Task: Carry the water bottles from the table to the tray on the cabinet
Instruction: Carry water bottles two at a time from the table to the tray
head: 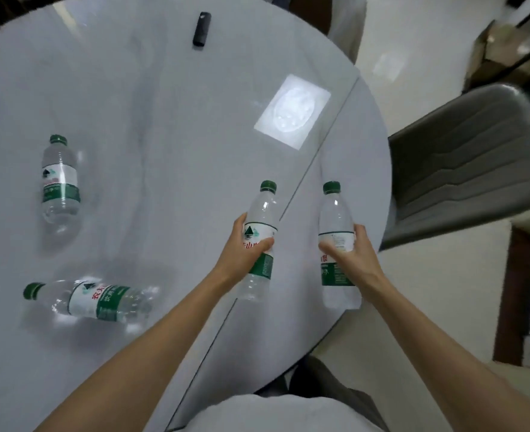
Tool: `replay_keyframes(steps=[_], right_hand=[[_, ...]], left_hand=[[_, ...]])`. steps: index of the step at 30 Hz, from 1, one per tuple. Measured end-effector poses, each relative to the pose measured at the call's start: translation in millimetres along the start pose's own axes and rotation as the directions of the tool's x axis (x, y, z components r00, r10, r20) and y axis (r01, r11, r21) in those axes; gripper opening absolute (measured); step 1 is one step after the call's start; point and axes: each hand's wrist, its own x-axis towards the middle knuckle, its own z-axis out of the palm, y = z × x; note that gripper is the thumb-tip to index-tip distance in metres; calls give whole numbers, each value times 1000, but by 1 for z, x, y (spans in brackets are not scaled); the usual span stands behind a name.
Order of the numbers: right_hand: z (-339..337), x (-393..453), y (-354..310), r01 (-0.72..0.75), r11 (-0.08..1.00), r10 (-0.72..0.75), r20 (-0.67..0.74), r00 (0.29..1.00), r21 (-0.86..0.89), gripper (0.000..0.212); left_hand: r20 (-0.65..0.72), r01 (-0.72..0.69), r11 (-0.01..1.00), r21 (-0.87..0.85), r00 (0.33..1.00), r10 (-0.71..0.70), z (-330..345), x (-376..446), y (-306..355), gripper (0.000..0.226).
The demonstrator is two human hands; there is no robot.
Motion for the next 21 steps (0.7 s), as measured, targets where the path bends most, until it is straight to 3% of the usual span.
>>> replay_keyframes(steps=[5,13,21], right_hand=[[-101,-28,63,-72,952,123,-155,980,299,50],[-275,-68,175,-71,851,247,-276,929,521,48],[-435,-65,244,-8,762,312,-356,881,648,52]], left_hand=[[174,-57,995,86,984,41,117,-15,19,74],[385,-182,967,178,917,102,333,-41,47,65],[509,-171,972,160,858,68,523,-47,86,64]])
